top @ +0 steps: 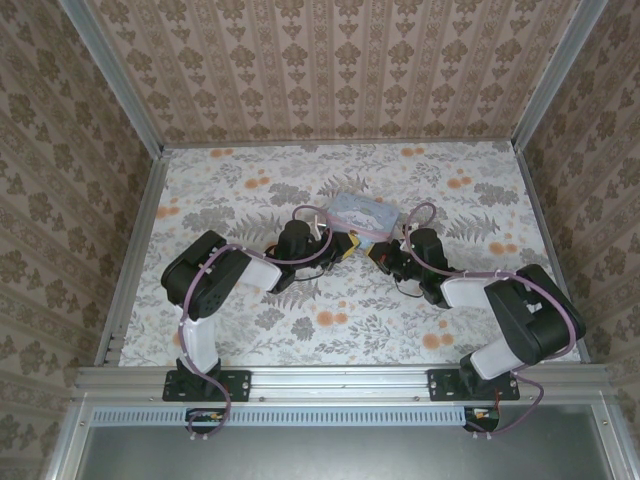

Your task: Unlock the padlock with the key

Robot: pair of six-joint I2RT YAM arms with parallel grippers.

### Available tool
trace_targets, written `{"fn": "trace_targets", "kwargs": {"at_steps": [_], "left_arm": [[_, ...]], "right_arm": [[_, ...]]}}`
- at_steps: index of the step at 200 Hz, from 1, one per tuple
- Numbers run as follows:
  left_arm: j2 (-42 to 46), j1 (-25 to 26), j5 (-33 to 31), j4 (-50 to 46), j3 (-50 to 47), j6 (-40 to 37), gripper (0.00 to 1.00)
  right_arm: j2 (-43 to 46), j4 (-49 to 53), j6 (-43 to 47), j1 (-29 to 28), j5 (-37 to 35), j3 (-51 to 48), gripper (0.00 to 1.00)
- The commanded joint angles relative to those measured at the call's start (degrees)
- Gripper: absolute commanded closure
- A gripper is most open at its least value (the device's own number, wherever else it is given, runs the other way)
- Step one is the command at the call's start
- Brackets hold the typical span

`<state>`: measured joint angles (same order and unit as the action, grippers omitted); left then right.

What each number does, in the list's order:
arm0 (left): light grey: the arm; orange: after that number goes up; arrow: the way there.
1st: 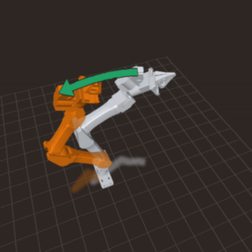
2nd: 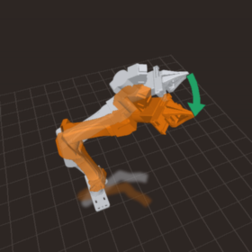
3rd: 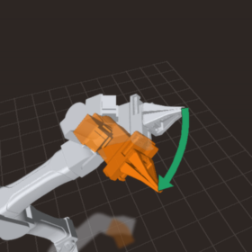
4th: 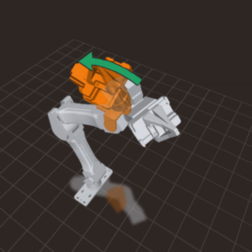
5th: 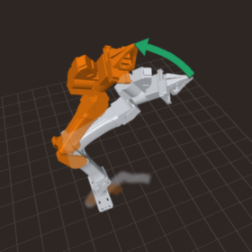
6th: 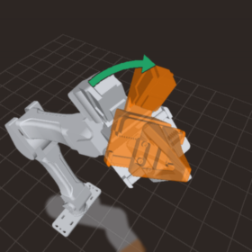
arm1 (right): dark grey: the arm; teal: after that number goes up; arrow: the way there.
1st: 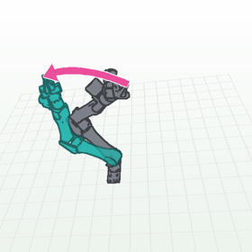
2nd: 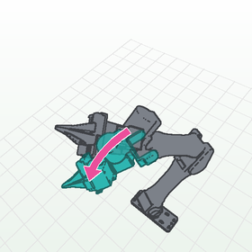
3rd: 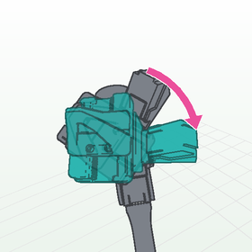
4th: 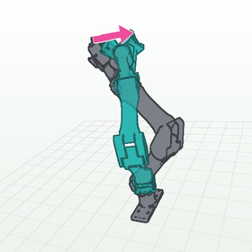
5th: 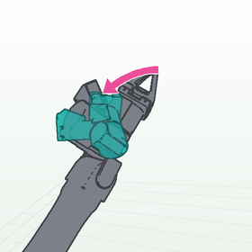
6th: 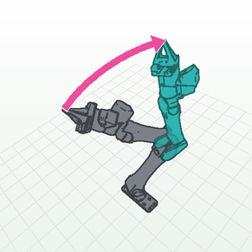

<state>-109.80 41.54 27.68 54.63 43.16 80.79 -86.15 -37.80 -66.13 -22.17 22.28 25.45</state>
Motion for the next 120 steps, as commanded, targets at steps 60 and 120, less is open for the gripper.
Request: {"fn": "trace_targets", "kwargs": {"at_steps": [60,120], "left_arm": [[-0.62,-0.08,0.29,2.5,1.04,-1.6,1.0],[-0.68,0.03,0.33,2.58,0.98,-1.61,1.0]], "right_arm": [[2.74,3.71,1.4,0.02,-1.28,0.3,1.0],[1.39,1.75,0.37,0.0,-0.33,1.52,1.0]]}}
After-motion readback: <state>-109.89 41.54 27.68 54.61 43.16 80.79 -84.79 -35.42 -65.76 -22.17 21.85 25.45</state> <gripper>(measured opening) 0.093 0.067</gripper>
